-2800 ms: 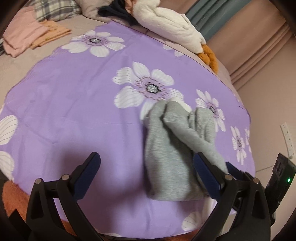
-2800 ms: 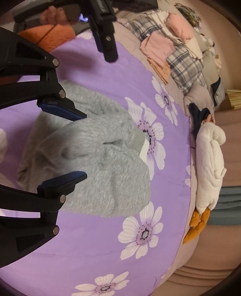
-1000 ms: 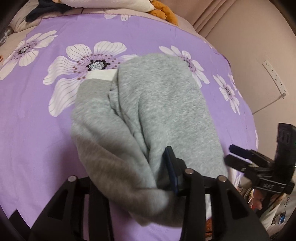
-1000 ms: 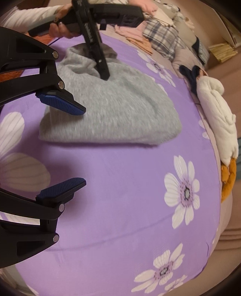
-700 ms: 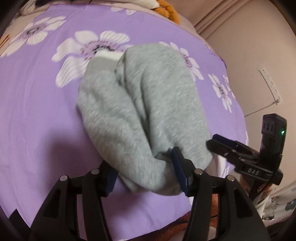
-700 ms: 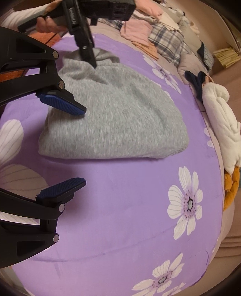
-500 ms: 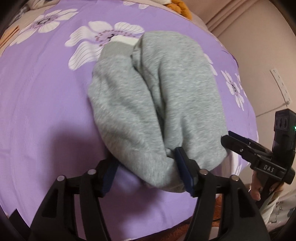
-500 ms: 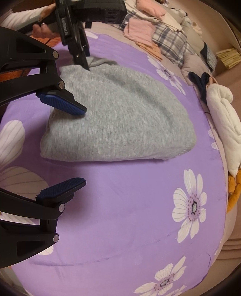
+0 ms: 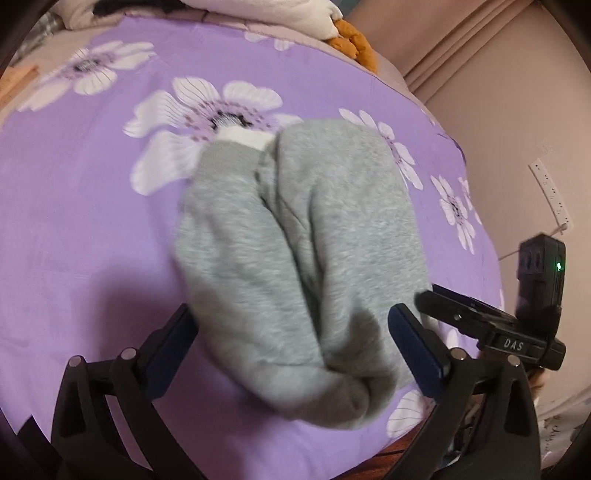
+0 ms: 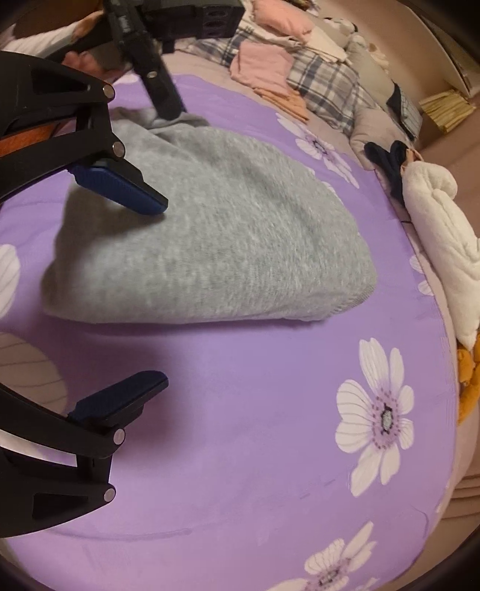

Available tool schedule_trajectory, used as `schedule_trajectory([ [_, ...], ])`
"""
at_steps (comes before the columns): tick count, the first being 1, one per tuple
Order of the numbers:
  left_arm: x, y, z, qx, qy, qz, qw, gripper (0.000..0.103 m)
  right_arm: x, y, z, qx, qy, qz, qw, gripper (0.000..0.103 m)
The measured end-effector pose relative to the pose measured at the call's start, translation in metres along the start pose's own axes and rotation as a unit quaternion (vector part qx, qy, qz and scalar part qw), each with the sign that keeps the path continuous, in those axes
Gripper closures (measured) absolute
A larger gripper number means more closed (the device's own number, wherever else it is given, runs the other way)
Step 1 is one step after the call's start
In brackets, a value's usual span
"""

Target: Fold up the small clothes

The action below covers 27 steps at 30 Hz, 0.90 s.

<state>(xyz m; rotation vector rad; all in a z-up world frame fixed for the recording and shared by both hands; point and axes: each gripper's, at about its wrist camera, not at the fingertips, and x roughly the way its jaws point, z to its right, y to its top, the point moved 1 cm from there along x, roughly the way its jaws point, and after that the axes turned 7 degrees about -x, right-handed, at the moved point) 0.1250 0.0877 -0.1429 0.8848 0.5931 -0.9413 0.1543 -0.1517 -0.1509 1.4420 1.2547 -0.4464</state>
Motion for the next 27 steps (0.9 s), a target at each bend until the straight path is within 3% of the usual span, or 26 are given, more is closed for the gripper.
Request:
schedule_trajectory([
  [4,0.027,-0.002,0.007,0.005,0.005,-0.03,0.9995,0.0,0.013,0.007,0.0,0.008,0.033,-0.004,0.999,0.017],
  [12,0.038,0.003,0.01,-0.018,-0.003,-0.029,0.9994,0.001,0.034,0.019,0.005,0.036,0.097,-0.008,0.995,0.017],
  [16,0.043,0.004,0.019,-0.017,-0.011,-0.029,0.9994,0.014,0.044,0.021,0.004,0.044,0.129,-0.016,0.991,0.02],
  [21,0.04,0.007,0.032,-0.016,-0.011,-0.022,0.9996,0.049,0.047,0.022,0.002,0.041,0.14,-0.012,0.989,0.043],
  [23,0.034,0.008,0.042,-0.001,-0.001,-0.01,1.0,0.056,0.04,0.024,0.001,0.033,0.144,-0.001,0.989,0.066],
  [27,0.017,0.01,0.062,0.021,0.009,0.018,0.9996,0.058,0.012,0.029,-0.009,0.007,0.122,0.036,0.992,0.073],
])
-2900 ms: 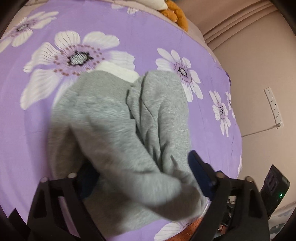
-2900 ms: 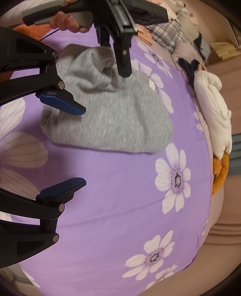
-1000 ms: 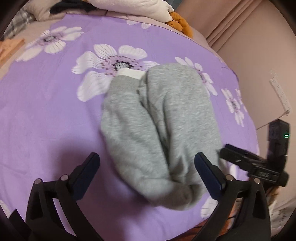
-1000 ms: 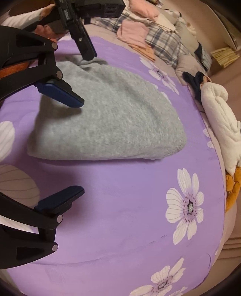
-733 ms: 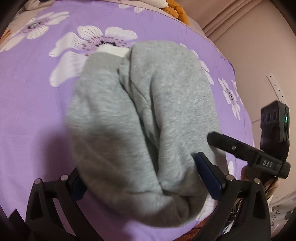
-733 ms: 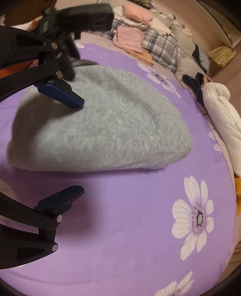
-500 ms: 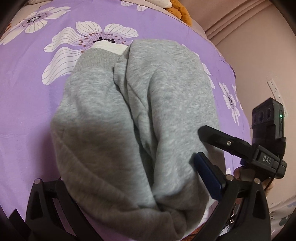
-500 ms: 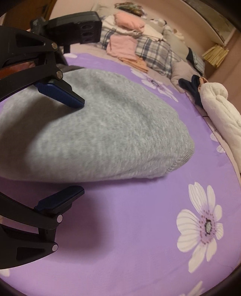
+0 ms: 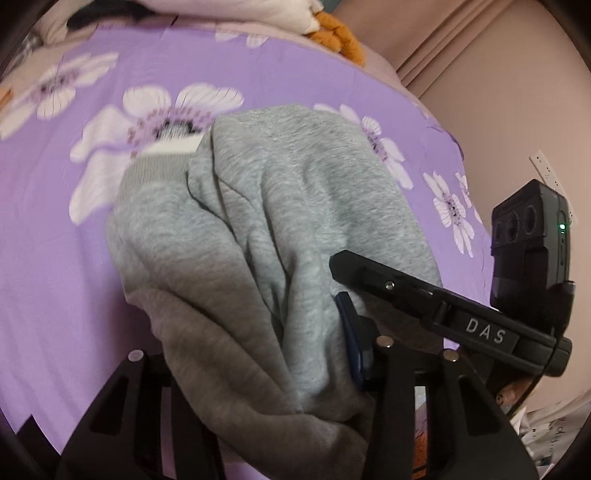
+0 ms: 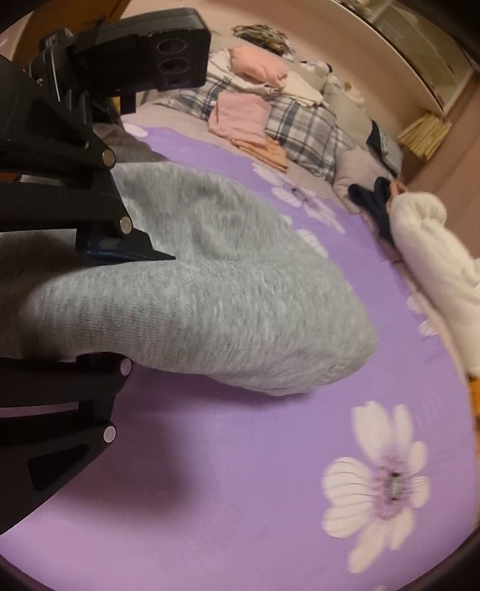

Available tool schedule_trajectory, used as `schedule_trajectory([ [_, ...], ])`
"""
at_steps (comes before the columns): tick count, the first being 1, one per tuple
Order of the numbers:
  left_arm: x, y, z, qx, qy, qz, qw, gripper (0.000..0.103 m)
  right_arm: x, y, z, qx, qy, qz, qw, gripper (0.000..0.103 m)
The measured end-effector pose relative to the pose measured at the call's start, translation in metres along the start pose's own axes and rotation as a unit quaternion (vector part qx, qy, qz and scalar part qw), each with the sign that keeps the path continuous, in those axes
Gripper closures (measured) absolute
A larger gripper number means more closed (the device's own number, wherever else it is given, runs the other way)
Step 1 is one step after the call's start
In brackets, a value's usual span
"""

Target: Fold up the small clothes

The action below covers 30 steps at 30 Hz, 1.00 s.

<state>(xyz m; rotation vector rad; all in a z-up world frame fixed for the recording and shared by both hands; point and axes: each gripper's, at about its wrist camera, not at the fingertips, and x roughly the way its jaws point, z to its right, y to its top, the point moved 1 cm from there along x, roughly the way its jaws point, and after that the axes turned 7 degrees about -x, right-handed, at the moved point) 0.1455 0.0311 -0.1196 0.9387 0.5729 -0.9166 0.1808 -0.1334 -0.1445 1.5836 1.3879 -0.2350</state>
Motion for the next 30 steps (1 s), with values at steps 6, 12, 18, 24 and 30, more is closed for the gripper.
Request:
schedule_trajectory([
  [6,-0.02,0.015,0.029,0.034,-0.009,0.043,0.9985,0.057,-0.033,0.019,-0.006,-0.033,-0.013,0.053,0.998,0.073],
  [12,0.0,0.026,0.039,0.041,-0.005,0.048,0.998,0.057,-0.034,0.033,0.008,-0.034,-0.033,0.07,0.996,0.073],
  [18,0.038,0.03,0.031,0.026,0.006,0.013,0.9996,0.057,-0.011,0.031,0.028,-0.012,-0.049,0.038,0.998,0.073],
  [24,0.06,0.029,0.023,0.011,0.018,-0.016,0.9996,0.052,0.002,0.021,0.042,0.013,-0.048,0.009,0.999,0.072],
  [30,0.056,0.029,0.022,0.007,0.035,-0.024,0.9991,0.034,-0.003,0.019,0.044,0.028,-0.065,0.001,0.997,0.055],
])
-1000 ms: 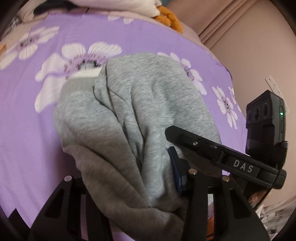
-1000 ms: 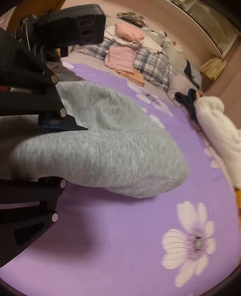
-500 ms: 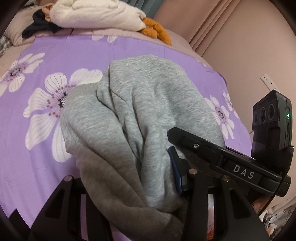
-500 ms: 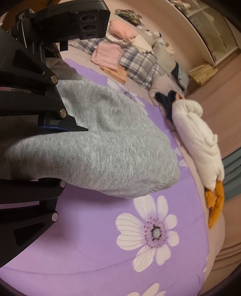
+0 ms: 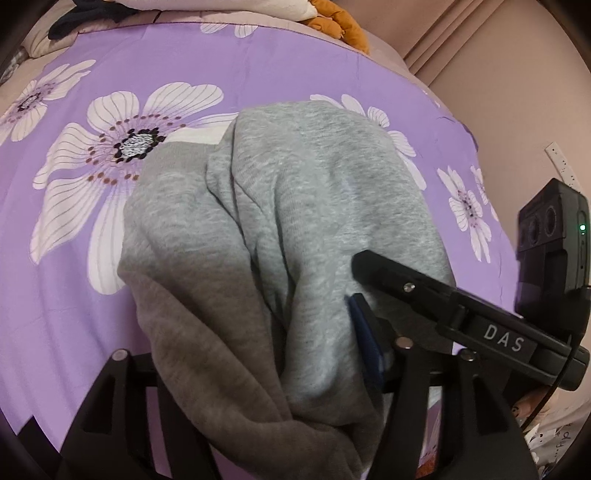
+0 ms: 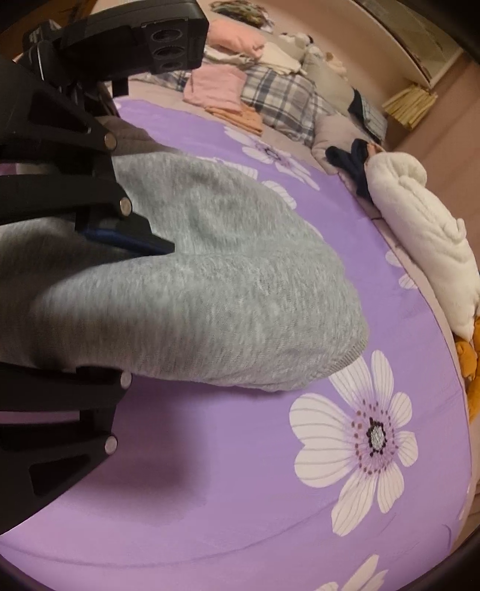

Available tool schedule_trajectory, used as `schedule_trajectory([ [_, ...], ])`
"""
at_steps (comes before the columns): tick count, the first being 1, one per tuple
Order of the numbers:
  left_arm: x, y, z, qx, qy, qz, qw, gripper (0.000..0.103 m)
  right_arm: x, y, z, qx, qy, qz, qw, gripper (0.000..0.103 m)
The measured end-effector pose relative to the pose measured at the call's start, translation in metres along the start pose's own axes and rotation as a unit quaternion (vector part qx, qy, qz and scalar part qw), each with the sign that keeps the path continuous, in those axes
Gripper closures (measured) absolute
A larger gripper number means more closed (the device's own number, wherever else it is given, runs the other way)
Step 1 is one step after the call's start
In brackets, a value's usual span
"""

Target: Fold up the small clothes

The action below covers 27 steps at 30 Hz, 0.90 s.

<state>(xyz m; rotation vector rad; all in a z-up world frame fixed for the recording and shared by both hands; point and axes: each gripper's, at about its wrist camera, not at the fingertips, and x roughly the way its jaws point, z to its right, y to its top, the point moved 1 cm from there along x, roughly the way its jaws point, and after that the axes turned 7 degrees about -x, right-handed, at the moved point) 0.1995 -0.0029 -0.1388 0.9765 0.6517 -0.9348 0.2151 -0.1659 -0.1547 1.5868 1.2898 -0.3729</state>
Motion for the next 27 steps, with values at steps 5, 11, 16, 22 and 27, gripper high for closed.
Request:
schedule_trajectory([
  [5,-0.022,-0.002,0.003,0.015,0.019,0.023,0.9994,0.022,-0.018,0.001,-0.006,-0.021,-0.051,0.019,0.998,0.026],
  [11,-0.073,-0.004,0.014,0.025,0.014,0.076,0.9967,0.0,-0.065,0.004,-0.017,-0.037,-0.077,0.073,0.994,0.01],
  [16,-0.115,-0.01,0.028,0.048,0.028,0.135,0.9894,0.0,-0.103,0.004,-0.03,-0.05,-0.092,0.124,0.987,0.009],
  [22,-0.147,-0.023,0.037,0.054,0.026,0.163,0.9849,0.0,-0.137,-0.004,-0.045,-0.07,-0.13,0.174,0.974,0.001],
  [27,-0.156,-0.037,0.04,0.061,0.034,0.169,0.9832,0.0,-0.146,-0.015,-0.054,-0.086,-0.137,0.179,0.971,0.001],
])
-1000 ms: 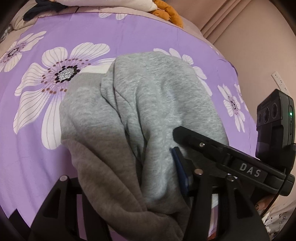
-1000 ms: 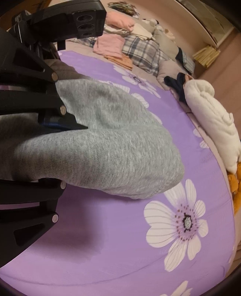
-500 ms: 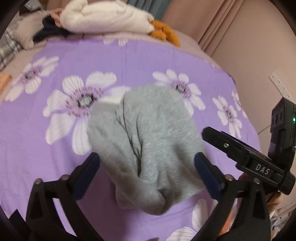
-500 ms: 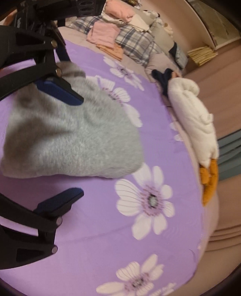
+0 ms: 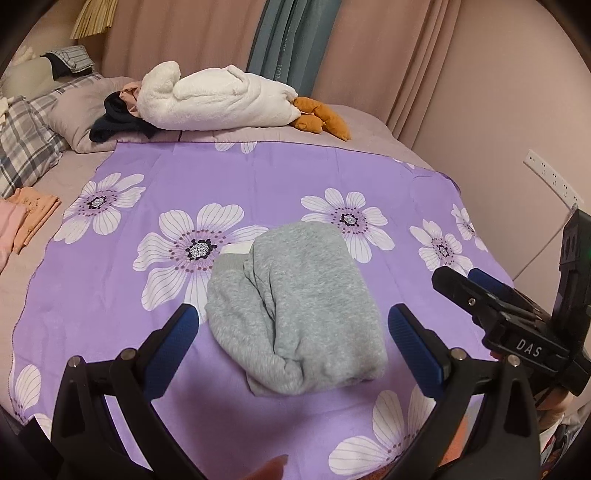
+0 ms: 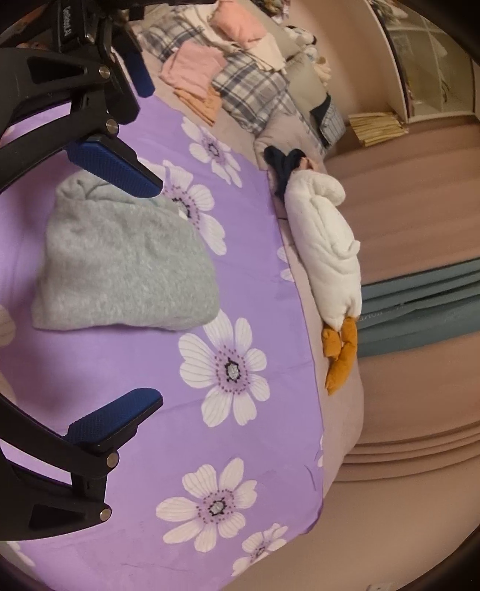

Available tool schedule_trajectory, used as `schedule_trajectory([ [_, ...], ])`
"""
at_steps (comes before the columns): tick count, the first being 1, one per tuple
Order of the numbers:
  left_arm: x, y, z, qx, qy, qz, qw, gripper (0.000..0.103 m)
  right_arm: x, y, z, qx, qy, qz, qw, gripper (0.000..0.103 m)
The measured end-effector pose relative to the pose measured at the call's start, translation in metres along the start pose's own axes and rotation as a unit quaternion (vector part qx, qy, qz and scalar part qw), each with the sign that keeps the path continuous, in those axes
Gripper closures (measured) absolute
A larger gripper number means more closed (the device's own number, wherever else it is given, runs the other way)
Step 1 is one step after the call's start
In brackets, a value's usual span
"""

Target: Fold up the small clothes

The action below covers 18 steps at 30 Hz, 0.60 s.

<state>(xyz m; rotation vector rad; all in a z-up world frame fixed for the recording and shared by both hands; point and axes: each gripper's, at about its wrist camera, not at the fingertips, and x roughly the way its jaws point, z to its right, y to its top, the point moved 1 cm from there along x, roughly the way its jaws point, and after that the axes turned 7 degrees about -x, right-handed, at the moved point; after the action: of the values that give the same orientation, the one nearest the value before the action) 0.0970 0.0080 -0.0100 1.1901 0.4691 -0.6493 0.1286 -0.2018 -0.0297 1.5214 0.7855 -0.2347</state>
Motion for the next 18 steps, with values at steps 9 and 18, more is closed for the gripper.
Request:
schedule_trajectory([
  [9,0.002,-0.017,-0.001,-0.006,0.01,-0.023,0.9997,0.0,-0.002,-0.016,-0.012,-0.014,-0.012,-0.019,1.0,0.001],
  [18,0.0,-0.022,-0.001,-0.004,0.008,-0.028,0.9996,0.0,-0.002,-0.024,-0.013,-0.026,-0.04,-0.031,0.998,0.001],
])
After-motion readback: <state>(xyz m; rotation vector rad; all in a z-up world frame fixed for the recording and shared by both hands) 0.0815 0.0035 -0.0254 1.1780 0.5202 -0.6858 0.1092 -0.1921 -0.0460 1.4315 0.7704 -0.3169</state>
